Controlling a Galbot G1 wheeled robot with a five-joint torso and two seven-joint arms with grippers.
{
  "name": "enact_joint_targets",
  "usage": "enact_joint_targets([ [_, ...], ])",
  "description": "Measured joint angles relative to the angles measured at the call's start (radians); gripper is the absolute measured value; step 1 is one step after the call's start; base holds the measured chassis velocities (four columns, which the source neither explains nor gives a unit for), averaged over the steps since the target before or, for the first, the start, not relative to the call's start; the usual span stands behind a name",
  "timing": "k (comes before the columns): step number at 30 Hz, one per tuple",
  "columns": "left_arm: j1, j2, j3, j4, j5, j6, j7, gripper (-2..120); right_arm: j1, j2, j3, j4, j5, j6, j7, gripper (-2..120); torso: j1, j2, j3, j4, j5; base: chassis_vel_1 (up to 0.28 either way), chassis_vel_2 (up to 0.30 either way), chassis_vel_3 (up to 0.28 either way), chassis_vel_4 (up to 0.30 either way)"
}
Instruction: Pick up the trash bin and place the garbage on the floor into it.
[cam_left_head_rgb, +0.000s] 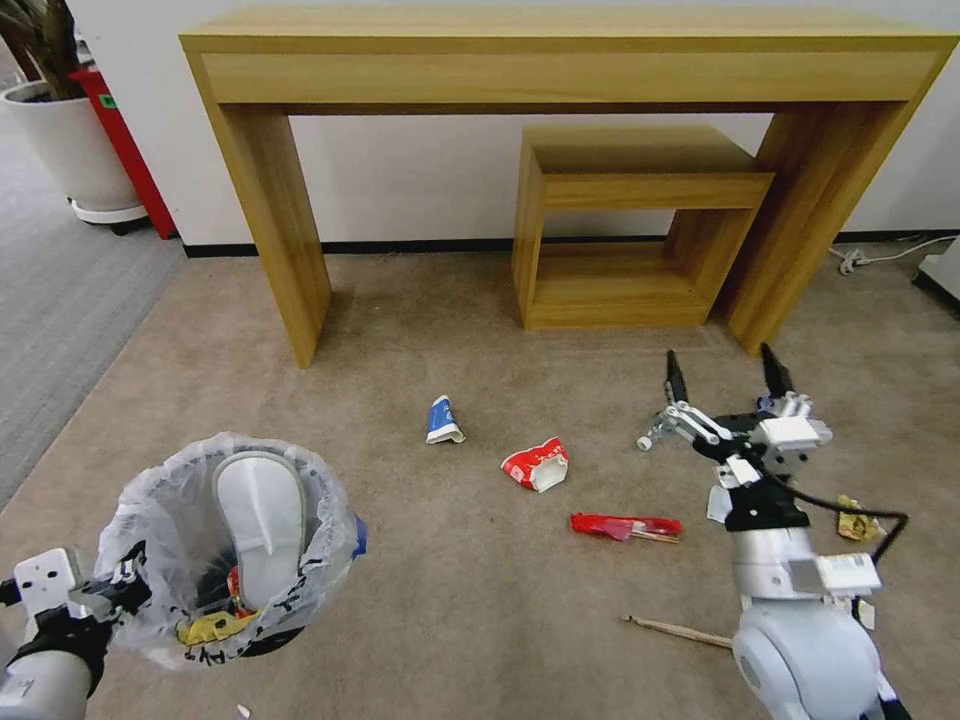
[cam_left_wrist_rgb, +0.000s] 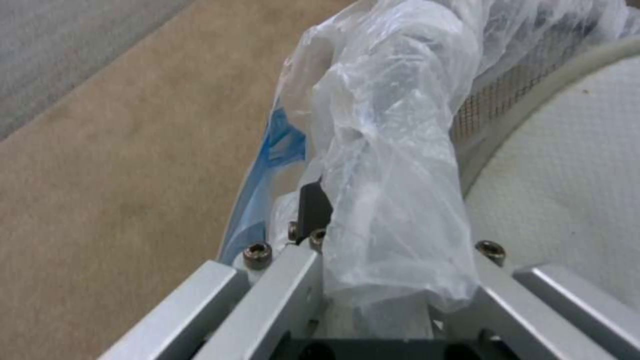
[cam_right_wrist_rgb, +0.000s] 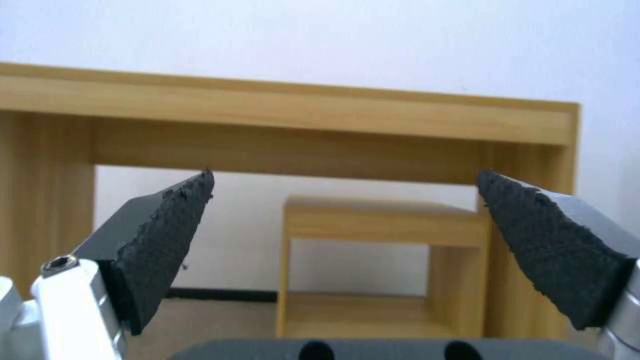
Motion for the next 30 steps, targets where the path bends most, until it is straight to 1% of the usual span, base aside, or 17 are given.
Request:
enact_joint_targets([
  [8,0.004,0.005,-0.004,-0.005,0.003,-0.002,0.005,1,-0.017,0.015,-0.018,-0.033,-0.018,0.009,0.007,100,0.0,0.0,0.0,0.0001,0.0,0.0,0.0,0.0,0.0],
  [14,0.004,0.004,0.004,-0.005,0.007,-0.002,0.005,1,-0.021,0.027,-0.037,-0.042,-0.016,0.015,-0.01,100,0.0,0.0,0.0,0.0001,-0.0001,0.0,0.0,0.0,0.0],
  [24,0.008,0.005,-0.001,-0.008,0.006,-0.001,0.004,1,-0.015,0.024,-0.055,-0.069,-0.02,0.046,-0.032,100,0.0,0.0,0.0,0.0001,0.0,0.0,0.0,0.0,0.0],
  [30,0.009,0.001,0.0,-0.01,0.007,0.0,0.004,1,-0.014,0.024,-0.065,-0.075,-0.02,0.054,-0.041,100,0.0,0.0,0.0,0.0001,0.0,-0.115,0.119,0.124,-0.117],
])
